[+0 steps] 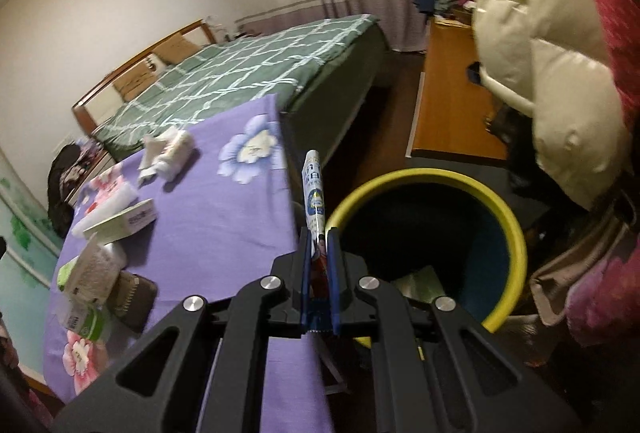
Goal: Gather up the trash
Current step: 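Carry the toothpaste tube with the right gripper into the bin and release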
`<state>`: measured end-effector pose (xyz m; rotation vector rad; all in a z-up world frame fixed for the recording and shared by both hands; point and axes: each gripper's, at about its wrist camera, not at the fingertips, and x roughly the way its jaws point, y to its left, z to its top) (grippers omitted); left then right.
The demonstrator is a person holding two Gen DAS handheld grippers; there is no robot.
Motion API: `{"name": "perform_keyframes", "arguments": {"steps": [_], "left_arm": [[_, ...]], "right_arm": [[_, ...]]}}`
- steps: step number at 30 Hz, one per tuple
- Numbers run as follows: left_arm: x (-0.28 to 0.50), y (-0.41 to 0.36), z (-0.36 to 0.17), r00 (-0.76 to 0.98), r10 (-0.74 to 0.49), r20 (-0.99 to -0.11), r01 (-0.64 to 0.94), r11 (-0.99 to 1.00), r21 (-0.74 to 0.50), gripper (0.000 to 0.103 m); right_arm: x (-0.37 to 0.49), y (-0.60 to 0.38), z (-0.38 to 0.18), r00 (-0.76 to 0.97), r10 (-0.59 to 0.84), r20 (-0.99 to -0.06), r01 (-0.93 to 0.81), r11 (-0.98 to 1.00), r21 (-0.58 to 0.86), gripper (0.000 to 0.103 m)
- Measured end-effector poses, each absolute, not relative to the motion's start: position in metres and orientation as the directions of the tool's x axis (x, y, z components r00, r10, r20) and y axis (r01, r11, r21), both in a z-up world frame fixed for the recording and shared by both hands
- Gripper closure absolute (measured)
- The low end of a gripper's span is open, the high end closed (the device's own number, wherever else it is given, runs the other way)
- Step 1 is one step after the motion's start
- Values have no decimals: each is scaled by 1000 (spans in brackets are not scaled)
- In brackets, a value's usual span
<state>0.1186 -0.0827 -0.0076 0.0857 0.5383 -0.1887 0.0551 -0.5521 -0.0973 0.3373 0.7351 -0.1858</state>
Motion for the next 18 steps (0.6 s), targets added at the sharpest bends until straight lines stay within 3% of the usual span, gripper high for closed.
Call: {"name": "perform_keyframes", "arguments": {"steps": [10, 13, 18], "left_arm": [[115, -101, -9, 828, -181, -530, 241, 969, 46, 5], [115, -104, -11, 826, -185, -533, 248, 968, 48, 5], [113, -107, -11, 824, -194, -532, 256, 965, 46, 5]], "right_arm": [[57, -585, -124, 684, -92, -724, 370, 899, 235, 92], [57, -588, -125, 688, -95, -719, 379, 892, 244, 75], [54, -583, -121, 698, -96, -710, 374, 894, 247, 75]]}}
